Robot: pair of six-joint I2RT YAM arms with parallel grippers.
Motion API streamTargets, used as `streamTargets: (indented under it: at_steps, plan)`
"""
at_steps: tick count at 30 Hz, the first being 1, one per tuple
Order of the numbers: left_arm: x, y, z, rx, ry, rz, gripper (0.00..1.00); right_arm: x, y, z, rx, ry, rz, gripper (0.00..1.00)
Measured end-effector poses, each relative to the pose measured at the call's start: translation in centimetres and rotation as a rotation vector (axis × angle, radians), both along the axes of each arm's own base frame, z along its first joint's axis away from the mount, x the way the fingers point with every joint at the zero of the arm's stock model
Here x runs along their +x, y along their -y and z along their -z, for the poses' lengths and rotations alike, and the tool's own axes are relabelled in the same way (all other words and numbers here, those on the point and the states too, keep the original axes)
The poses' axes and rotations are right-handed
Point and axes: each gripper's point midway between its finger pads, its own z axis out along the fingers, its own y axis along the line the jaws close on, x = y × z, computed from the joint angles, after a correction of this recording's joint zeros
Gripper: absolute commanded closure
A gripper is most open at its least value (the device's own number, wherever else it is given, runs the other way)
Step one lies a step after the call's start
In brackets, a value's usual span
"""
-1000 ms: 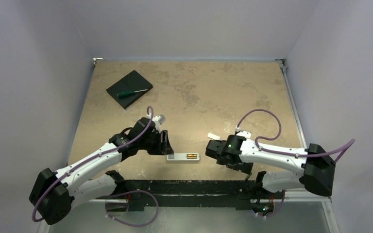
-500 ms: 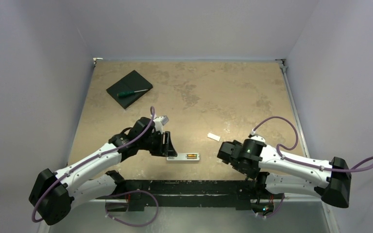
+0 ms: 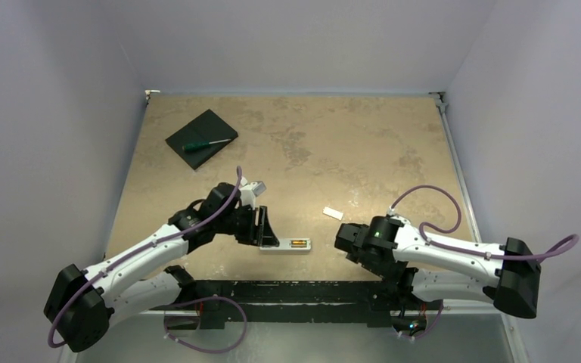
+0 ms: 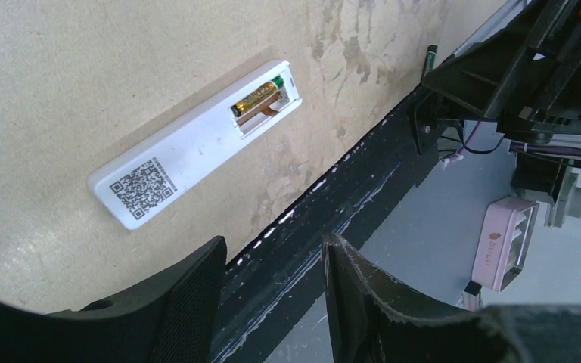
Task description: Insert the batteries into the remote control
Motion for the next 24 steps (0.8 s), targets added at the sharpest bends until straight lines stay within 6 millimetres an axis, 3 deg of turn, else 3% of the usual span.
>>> streamTargets:
  at_steps: [9,18,24]
  plan:
    - [-0.6,0.2,0.1,-0.017,-0.009,0.025,0.50,-0.3,-0.2,0.9,-0.101,-0.073,-0.017,0.01]
    - [-0.7,0.3,0.8,-0.002,-0.035,0.030,0.42,2.9,-4.5,-3.0,0.021,0.040,-0.114,0.01]
    - [-0.4,1.8,0.3,-0.036,-0.037,0.033,0.40,5.3,-6.8,-6.3,0.080,0.146,-0.233,0.01]
